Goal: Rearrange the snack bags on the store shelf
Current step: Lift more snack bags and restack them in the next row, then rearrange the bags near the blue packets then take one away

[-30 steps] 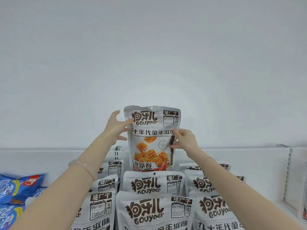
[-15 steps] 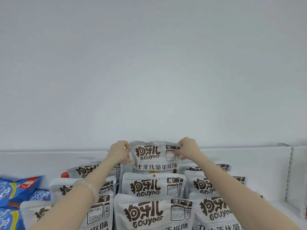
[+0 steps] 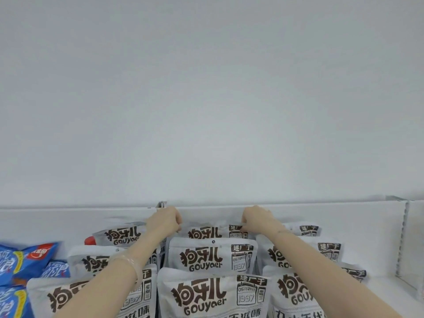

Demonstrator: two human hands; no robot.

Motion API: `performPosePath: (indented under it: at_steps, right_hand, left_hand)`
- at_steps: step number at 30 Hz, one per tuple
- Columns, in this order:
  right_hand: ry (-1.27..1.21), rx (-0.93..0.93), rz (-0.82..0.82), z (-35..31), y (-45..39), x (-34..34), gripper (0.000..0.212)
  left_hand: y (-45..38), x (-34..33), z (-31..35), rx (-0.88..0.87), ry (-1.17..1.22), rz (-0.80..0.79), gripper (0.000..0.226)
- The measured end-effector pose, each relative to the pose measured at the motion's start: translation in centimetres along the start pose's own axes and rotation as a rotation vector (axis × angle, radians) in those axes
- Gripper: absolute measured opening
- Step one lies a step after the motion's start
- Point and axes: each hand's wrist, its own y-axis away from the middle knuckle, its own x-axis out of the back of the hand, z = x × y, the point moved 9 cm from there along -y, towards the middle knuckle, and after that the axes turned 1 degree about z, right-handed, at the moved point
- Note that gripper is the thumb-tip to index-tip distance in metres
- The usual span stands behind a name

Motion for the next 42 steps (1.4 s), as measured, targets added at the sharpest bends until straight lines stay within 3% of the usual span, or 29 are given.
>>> performPosePath:
  at_steps: [2, 4, 6, 10, 15, 19, 23, 27, 30, 34, 36, 39, 42]
  right_hand:
    - [-0.075, 0.043, -0.013, 0.1, 0.1, -0.1, 0.038]
    - [-0.191, 0.091, -0.011, -0.1, 0.3, 0.1, 0.020]
    - [-0.292, 0.119, 0.022, -0.1, 0.4, 0.7, 0.018]
    - [-0.496, 0.198, 0.116, -1.5, 2.0, 3.7, 0.024]
    - [-0.767, 0.381, 0.239, -7.5, 7.6, 8.8, 0.028]
    - [-0.584, 0.568, 0.080, -16.4, 12.2, 7.4, 0.031]
    - [-0.219, 0.653, -0.004, -24.3, 13.6, 3.0, 0.053]
    - [-0.027, 0.584, -0.049, -27.9, 13.0, -0.3, 0.036]
    - [-0.214, 0.545, -0.016, -28.6, 12.6, 0.1, 0.039]
    - [-0.484, 0.418, 0.093, -27.9, 13.3, 2.9, 0.036]
    - [-0.591, 0.384, 0.131, -27.3, 14.2, 4.8, 0.042]
    - [-0.772, 0.354, 0.146, -26.0, 15.6, 7.4, 0.046]
    - [-0.930, 0.296, 0.180, -24.8, 16.8, 9.0, 0.031]
  left_hand:
    - [-0.1, 0.0, 0.1, -0.001, 0.010, -0.015, 0.013]
    - [-0.1, 0.0, 0.2, -0.004, 0.029, -0.031, 0.009]
    - [0.1, 0.3, 0.4, -0.023, 0.075, -0.043, 0.009]
    - [1.9, 4.5, 1.0, -0.055, 0.355, 0.033, 0.021]
    - [7.9, 13.0, -2.1, -0.074, 0.721, 0.173, 0.011]
    - [12.6, 15.9, -7.3, -0.068, 0.751, 0.245, 0.016]
    - [15.9, 15.4, -13.1, -0.022, 0.693, 0.276, 0.008]
    - [18.4, 13.7, -18.0, 0.004, 0.578, 0.287, 0.008]
    - [19.8, 11.9, -21.0, 0.028, 0.569, 0.264, 0.030]
    - [21.1, 9.9, -24.1, 0.123, 0.777, 0.233, 0.060]
    - [21.8, 8.9, -24.3, 0.120, 0.857, 0.165, 0.051]
    - [22.5, 7.4, -23.4, 0.029, 0.865, 0.056, 0.016]
    - [22.9, 8.4, -23.4, -0.015, 0.944, 0.192, 0.011]
